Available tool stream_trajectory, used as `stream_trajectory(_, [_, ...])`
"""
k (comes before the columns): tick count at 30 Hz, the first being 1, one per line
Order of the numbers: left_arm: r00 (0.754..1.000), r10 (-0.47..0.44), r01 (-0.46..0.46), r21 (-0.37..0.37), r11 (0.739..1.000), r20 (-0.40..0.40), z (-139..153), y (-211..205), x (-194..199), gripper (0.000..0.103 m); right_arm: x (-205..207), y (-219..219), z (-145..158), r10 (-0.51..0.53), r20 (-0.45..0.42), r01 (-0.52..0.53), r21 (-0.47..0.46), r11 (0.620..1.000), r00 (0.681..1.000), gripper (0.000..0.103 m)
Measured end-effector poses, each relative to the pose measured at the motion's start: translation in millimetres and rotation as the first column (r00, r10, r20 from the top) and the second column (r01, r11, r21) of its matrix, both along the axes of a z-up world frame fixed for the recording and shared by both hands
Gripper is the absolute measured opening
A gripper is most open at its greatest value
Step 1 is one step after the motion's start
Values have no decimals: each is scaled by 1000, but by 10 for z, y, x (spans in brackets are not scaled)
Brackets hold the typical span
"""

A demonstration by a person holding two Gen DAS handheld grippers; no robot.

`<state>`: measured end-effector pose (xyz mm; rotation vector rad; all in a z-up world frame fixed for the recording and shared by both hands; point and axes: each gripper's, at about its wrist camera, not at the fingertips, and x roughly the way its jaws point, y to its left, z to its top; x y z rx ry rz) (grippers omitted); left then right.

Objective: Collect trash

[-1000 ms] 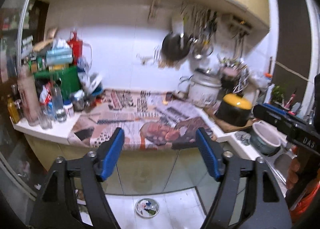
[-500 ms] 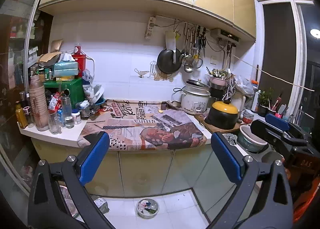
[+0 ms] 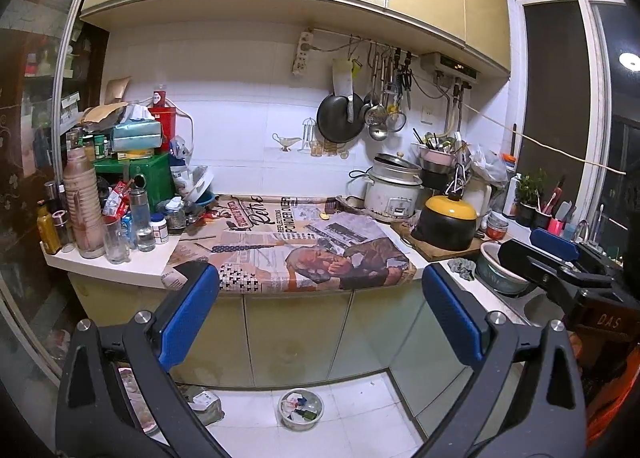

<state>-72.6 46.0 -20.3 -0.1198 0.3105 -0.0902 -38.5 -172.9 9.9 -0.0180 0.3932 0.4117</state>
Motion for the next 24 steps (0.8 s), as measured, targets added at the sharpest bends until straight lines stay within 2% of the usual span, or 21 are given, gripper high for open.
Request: stream_trajectory(24, [999, -41, 41, -6, 999, 3, -11, 68, -82, 102, -80, 17, -16, 13, -26, -13, -5, 1000, 1000, 103])
